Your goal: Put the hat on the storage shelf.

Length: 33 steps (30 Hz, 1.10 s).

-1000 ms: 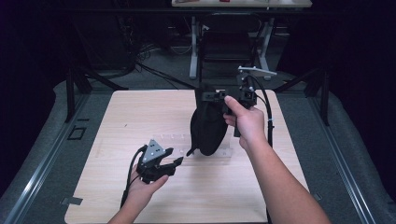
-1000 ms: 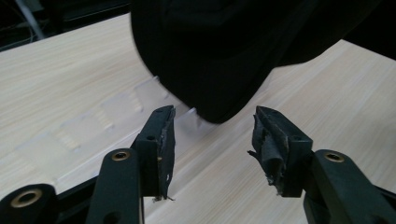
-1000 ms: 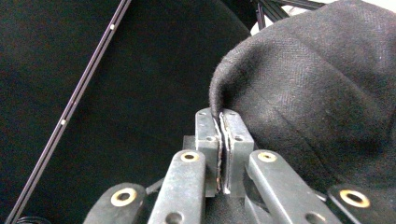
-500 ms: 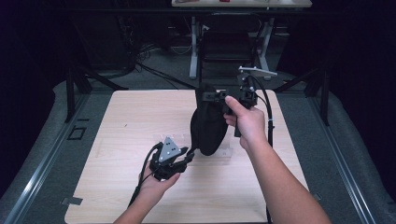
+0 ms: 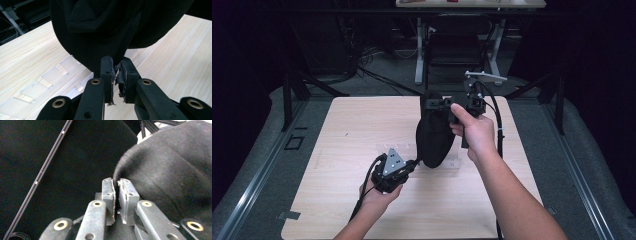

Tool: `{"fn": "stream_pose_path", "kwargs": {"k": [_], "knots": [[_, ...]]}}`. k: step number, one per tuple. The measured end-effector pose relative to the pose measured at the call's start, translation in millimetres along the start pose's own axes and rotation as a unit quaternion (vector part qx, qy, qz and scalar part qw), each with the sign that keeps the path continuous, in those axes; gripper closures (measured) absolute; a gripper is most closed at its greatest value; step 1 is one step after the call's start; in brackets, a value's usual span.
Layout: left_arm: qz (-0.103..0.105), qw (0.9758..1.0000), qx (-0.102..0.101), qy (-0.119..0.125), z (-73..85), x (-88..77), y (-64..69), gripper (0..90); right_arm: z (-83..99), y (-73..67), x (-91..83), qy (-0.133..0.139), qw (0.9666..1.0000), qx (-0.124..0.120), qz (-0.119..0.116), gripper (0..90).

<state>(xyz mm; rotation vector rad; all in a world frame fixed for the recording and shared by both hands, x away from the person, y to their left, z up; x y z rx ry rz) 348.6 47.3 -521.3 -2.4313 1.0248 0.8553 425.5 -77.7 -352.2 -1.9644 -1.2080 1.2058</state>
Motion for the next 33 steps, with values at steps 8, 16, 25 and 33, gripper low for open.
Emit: {"fn": "stream_pose_path", "kwargs": {"k": [8, 16, 25, 33], "knots": [[-0.007, 1.0, 0.006, -0.002, 3.6, -1.5, -3.3, 83.3, -2.5, -7.0, -11.6, 0.013, 0.9999, -0.008, -0.001, 79.2], [-0.024, 0.9996, 0.012, -0.008, 14.4, -2.2, -10.2, 84.9, -3.9, 1.3, -33.8, 0.032, 0.9989, -0.016, 0.03, 77.0], [-0.036, 0.9983, -0.01, -0.044, 42.3, 8.0, -22.8, 84.2, 0.1, 8.1, -41.4, 0.032, 0.9985, -0.016, 0.042, 76.0], [-0.021, 0.9988, -0.029, -0.035, 53.3, 8.8, -29.0, 83.7, 1.5, 12.4, -47.9, 0.034, 0.9974, -0.02, 0.06, 75.9]]}}
Point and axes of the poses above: each handheld gripper's, and its own axes: x roughly forward along the jaws, z roughly out of its underside, y roughly to its right, the point moved 8 cm from there along x, roughly forward along the jaws, and after that the axes turned 10 degrees about -y, right-handed, at the moved point
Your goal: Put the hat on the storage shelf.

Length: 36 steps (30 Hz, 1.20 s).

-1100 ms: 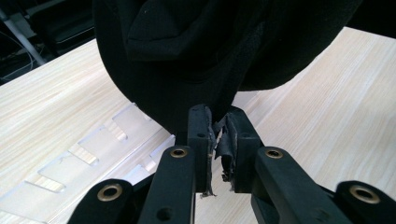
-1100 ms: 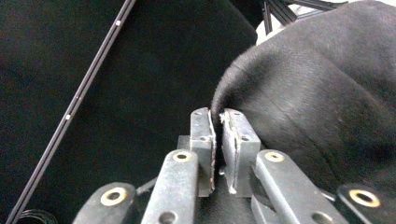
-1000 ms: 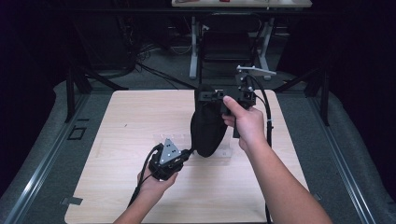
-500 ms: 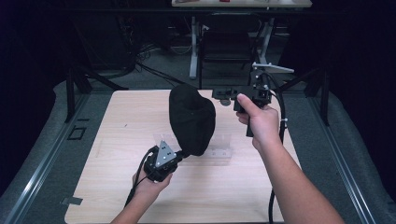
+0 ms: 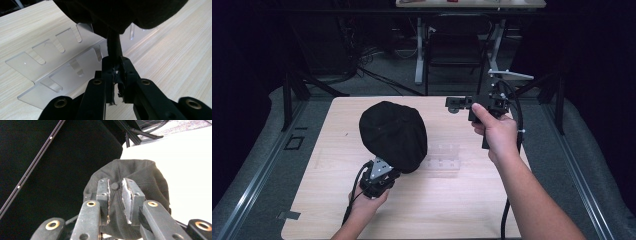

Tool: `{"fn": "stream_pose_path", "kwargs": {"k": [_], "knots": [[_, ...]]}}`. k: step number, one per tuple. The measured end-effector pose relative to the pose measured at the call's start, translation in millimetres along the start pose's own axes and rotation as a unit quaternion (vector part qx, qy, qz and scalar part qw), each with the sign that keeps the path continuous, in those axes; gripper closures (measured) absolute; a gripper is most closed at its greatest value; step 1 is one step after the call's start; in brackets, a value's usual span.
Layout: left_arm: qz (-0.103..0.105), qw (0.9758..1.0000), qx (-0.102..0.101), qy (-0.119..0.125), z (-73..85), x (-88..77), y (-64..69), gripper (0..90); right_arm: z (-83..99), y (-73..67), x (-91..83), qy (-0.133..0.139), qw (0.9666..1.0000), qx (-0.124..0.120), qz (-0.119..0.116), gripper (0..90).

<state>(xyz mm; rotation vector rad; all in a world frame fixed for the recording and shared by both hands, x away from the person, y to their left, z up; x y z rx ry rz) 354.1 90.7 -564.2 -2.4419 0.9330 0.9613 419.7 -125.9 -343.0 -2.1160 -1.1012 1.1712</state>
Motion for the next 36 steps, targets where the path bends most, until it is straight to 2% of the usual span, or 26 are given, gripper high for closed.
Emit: {"fn": "stream_pose_path", "kwargs": {"k": [7, 9, 10, 16, 18, 21, 22, 23, 24, 25, 30, 31, 34, 36], "knots": [[0.001, 1.0, -0.006, -0.002, 5.0, 0.5, -0.4, 82.6, 2.2, 0.7, -3.8, -0.001, 1.0, -0.004, 0.007, 75.4], [-0.001, 1.0, -0.001, -0.008, 7.4, 0.6, -1.5, 82.6, 2.1, 0.8, -4.7, 0.002, 1.0, -0.003, 0.008, 75.3], [0.002, 0.9998, -0.019, -0.005, 8.3, 1.4, 1.3, 82.6, 2.2, 1.1, -5.4, 0.001, 0.9999, -0.004, 0.009, 75.3], [-0.003, 0.9999, -0.014, -0.009, 11.8, 0.2, 0.5, 78.8, 2.6, 2.7, -8.5, 0.002, 0.9999, -0.006, 0.015, 75.0], [-0.009, 0.9997, -0.02, -0.007, 13.5, -2.6, -2.7, 73.5, 3.1, 3.5, -10.6, 0.002, 0.9998, -0.008, 0.021, 74.4], [-0.001, 0.9992, -0.039, -0.004, 14.9, -7.4, -7.8, 63.3, 4.1, 4.6, -12.1, 0.002, 0.9995, -0.01, 0.029, 74.2], [-0.001, 0.9992, -0.039, -0.004, 14.9, -7.4, -7.8, 59.9, 4.6, 5.3, -12.5, 0.002, 0.9993, -0.013, 0.034, 73.9], [0.005, 0.9988, -0.049, 0.001, 15.2, -12.0, -9.4, 57.9, 5.4, 5.8, -13.3, 0.001, 0.9991, -0.015, 0.039, 73.7], [0.005, 0.9988, -0.049, 0.001, 15.2, -12.0, -9.4, 55.6, 5.4, 5.8, -13.3, 0.001, 0.9991, -0.015, 0.039, 73.7], [0.003, 0.9988, -0.05, 0.002, 15.5, -15.1, -10.5, 52.8, 7.5, 7.5, -15.3, -0.001, 0.9985, -0.02, 0.051, 73.2], [-0.003, 0.9983, -0.059, 0.004, 17.7, -23.8, -15.1, 46.8, 11.6, 10.9, -18.5, -0.003, 0.9975, -0.025, 0.065, 72.1], [-0.006, 0.9978, -0.066, 0.002, 20.4, -27.1, -18.2, 45.9, 14.9, 13.6, -20.6, -0.007, 0.9967, -0.03, 0.076, 71.6], [-0.003, 0.9973, -0.073, 0.001, 24.3, -29.1, -21.0, 44.7, 18.0, 15.9, -22.2, -0.009, 0.996, -0.034, 0.082, 71.1], [-0.004, 0.9968, -0.079, -0.005, 31.3, -31.0, -25.2, 42.7, 22.8, 21.2, -24.8, -0.011, 0.9934, -0.045, 0.105, 69.7]]}}
Point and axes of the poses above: each handheld gripper's, and its own axes: x roughly forward along the jaws, z roughly out of its underside, y roughly to its right, the point moved 8 cm from there along x, roughly forward along the jaws, and after that the axes turned 10 degrees about -y, right-handed, at the moved point
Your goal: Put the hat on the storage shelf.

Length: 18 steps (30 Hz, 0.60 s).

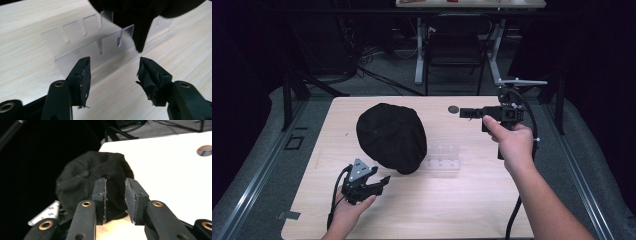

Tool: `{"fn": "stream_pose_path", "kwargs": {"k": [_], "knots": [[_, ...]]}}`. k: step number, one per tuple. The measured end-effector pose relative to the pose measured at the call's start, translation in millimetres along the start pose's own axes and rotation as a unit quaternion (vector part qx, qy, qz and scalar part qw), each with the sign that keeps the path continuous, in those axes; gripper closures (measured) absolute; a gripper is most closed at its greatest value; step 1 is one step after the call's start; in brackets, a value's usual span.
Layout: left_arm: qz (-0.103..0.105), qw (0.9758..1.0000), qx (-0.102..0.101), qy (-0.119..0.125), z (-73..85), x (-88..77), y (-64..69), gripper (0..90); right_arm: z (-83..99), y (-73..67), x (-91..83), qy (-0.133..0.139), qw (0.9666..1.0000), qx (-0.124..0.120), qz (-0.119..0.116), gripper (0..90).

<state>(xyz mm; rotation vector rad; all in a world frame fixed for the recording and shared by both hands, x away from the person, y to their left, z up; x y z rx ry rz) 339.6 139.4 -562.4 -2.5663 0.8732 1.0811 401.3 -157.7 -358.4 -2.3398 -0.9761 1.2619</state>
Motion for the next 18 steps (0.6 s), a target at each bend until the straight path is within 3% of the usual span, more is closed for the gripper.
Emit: {"fn": "stream_pose_path", "kwargs": {"k": [5, 12, 18], "knots": [[-0.008, 0.9998, -0.019, -0.004, 12.4, -2.2, -12.1, 39.6, 13.7, 13.2, -2.7, -0.001, 0.9998, -0.005, 0.021, 66.6], [-0.02, 0.999, -0.04, -0.01, 24.4, -0.3, -25.8, 37.1, 33.7, 30.7, -5.4, 0.0, 0.9983, -0.014, 0.056, 55.5], [-0.025, 0.9983, -0.05, -0.014, 30.8, 3.3, -31.7, 36.7, 50.2, 41.7, -6.1, 0.007, 0.9944, -0.034, 0.1, 45.7]]}}
Point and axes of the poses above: each handheld gripper's, and its own axes: x roughly forward along the jaws, z roughly out of its underside, y roughly to its right, the point moved 8 cm from there along x, roughly forward along the jaws, and after that the axes turned 10 degrees about -y, right-handed, at the moved point
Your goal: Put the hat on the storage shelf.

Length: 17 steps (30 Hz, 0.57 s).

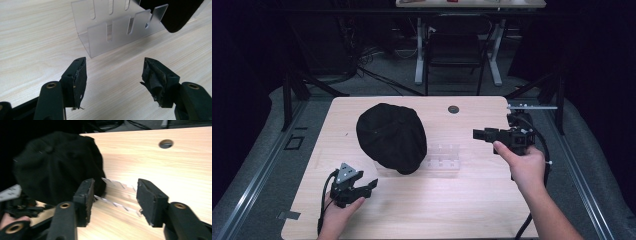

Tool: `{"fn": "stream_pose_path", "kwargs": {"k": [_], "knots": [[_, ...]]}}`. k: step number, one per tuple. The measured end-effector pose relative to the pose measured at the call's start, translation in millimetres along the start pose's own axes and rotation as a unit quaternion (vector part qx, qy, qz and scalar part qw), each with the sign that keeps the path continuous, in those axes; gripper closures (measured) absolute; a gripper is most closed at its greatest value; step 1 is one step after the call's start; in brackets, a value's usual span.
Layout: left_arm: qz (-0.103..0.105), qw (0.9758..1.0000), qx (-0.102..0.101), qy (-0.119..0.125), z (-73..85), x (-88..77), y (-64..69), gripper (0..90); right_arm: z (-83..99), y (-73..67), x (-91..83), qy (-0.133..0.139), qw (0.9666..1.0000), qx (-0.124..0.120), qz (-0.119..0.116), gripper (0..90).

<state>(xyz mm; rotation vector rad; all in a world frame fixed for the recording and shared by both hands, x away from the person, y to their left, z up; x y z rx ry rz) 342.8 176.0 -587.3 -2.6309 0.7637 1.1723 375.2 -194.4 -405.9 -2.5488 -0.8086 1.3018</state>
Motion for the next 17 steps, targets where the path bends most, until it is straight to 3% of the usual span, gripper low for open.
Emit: {"fn": "stream_pose_path", "kwargs": {"k": [7, 9, 17], "knots": [[0.0, 1.0, -0.002, -0.003, 3.6, 2.1, -2.3, 36.6, 20.7, 9.3, 8.5, -0.006, 0.9989, -0.022, 0.041, 42.6], [-0.003, 1.0, -0.002, -0.003, 4.6, 2.7, -3.3, 36.6, 26.4, 12.2, 11.5, -0.013, 0.9973, -0.033, 0.064, 41.9], [-0.01, 0.9999, -0.004, -0.01, 8.3, 4.6, -9.2, 36.4, 56.4, 20.1, 28.3, -0.024, 0.9923, -0.063, 0.104, 39.2]]}}
Point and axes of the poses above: each handheld gripper's, and its own axes: x roughly forward along the jaws, z roughly out of its underside, y roughly to its right, the point moved 8 cm from there along x, roughly forward along the jaws, and after that the axes turned 10 degrees about -y, right-handed, at the moved point
